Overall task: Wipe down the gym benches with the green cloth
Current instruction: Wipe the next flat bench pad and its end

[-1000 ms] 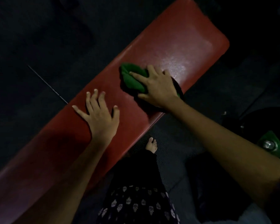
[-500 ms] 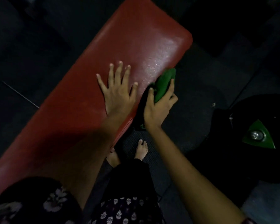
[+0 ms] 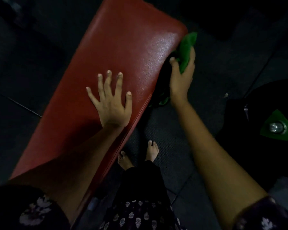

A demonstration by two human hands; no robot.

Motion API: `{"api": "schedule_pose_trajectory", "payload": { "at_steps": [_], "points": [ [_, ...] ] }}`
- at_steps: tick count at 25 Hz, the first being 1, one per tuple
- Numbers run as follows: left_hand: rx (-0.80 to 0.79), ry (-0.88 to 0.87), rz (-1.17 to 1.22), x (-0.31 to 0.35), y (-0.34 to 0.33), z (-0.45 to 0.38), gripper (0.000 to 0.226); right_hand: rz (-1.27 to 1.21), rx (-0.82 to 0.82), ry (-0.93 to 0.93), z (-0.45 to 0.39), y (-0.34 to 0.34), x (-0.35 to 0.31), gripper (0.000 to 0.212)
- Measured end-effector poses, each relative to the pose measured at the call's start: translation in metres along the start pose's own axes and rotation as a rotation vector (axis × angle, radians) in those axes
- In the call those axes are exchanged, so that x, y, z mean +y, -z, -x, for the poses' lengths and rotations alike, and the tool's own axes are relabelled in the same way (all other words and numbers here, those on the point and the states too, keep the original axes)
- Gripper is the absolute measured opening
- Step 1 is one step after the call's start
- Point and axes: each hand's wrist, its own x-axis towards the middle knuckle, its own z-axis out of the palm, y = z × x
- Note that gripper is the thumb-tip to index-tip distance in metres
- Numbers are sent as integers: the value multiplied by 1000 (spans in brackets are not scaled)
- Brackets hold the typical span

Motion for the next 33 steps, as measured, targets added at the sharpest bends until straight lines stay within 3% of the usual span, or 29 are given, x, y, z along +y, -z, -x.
{"api": "schedule_pose_trajectory", "payload": {
  "at_steps": [5,9,12,18,21,25,31,33],
  "points": [
    [-17,-4,-21,1,1,2,54,31,-123,-5,89,-1,21,56],
    [-37,-7,-38,5,1,-4,56,-1,19,41,-9,0,-9,55],
    [-57,-9,-57,4,-2,-4,57,33,3,54,-31,3,-11,57],
    [-99,-3,-53,5,3,-6,58,57,-126,14,100,-2,39,57],
    [-140,-15,-53,6,6,-6,57,106,-112,70,99,3,37,55],
    [-239,-189,-39,-9,18,-11,64,107,-29,103,62,0,20,56],
    [-185,-405,-45,-77,34,85,58,18,-80,23,181,-13,74,56],
    [-161,-423,-64,-87,29,99,57,7,-64,33,178,-15,70,55]
  ]
}}
